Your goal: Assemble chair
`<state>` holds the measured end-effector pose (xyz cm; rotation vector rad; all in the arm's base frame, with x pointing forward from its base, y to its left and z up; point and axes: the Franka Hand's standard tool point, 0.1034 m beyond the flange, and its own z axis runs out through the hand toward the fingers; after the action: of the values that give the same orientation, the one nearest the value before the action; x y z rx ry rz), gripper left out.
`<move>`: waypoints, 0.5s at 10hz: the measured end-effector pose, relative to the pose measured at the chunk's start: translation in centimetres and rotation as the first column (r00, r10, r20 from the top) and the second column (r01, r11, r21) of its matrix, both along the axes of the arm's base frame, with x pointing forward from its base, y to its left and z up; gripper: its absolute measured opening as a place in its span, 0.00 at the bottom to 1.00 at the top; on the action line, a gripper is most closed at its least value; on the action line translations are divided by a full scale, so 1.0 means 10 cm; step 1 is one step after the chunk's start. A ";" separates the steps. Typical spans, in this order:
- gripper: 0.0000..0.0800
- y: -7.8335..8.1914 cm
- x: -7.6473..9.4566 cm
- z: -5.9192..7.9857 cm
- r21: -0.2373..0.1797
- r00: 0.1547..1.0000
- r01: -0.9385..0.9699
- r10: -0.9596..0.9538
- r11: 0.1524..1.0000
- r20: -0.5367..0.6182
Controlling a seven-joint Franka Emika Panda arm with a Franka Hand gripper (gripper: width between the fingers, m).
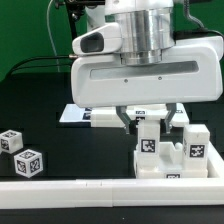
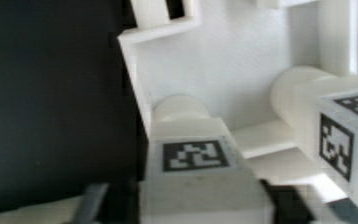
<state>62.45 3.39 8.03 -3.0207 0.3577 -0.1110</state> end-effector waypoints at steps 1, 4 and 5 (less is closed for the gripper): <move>0.35 0.00 0.00 0.00 0.000 1.000 -0.001 0.001 1.000 0.000; 0.36 0.03 0.02 -0.01 0.041 0.918 0.396 -0.394 0.917 -0.041; 0.36 0.05 0.04 -0.01 0.059 0.835 0.550 -0.548 0.833 -0.054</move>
Offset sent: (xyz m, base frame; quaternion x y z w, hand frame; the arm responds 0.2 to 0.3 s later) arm 0.0068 -0.0013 -0.0057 0.0163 -0.0085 0.4283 0.9035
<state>62.82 3.94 7.96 -2.7499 1.2000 -0.0818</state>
